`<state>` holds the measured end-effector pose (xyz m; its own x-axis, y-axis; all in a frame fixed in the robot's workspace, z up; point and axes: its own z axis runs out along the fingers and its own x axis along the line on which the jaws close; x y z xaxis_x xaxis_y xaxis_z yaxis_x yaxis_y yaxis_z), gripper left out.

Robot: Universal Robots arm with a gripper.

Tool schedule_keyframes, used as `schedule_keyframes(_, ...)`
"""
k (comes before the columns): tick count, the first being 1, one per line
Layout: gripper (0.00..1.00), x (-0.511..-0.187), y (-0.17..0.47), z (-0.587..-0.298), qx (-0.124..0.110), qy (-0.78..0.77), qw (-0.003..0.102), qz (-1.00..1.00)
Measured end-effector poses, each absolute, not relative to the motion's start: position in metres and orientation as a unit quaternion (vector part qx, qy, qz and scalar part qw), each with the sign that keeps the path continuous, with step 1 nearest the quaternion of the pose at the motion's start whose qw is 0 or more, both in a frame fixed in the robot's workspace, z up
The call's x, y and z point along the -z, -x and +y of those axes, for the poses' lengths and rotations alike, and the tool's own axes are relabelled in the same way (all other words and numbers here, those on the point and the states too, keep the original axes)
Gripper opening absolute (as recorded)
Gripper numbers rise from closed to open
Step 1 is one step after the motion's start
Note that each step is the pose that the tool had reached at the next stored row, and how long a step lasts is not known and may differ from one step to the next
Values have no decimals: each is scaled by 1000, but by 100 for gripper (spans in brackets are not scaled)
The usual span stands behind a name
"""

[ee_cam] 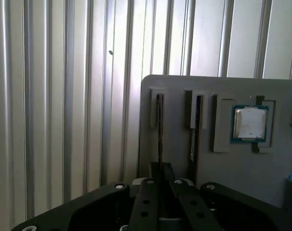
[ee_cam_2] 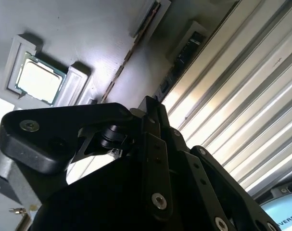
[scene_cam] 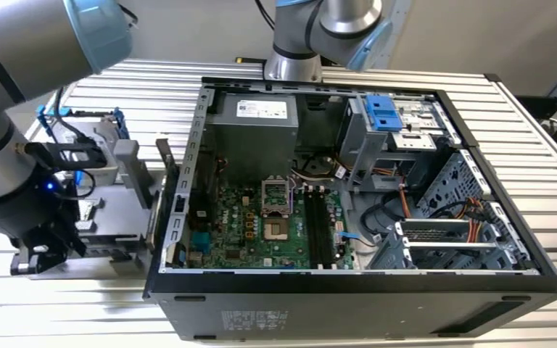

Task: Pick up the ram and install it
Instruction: 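Pick up the ram and move it above insertion slot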

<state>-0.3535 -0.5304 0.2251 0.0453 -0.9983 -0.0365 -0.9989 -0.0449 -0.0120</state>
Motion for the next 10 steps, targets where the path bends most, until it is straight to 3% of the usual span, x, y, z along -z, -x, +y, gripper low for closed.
schedule_keyframes(10, 0, -269, 353, -530, -9, 723, 17, 691)
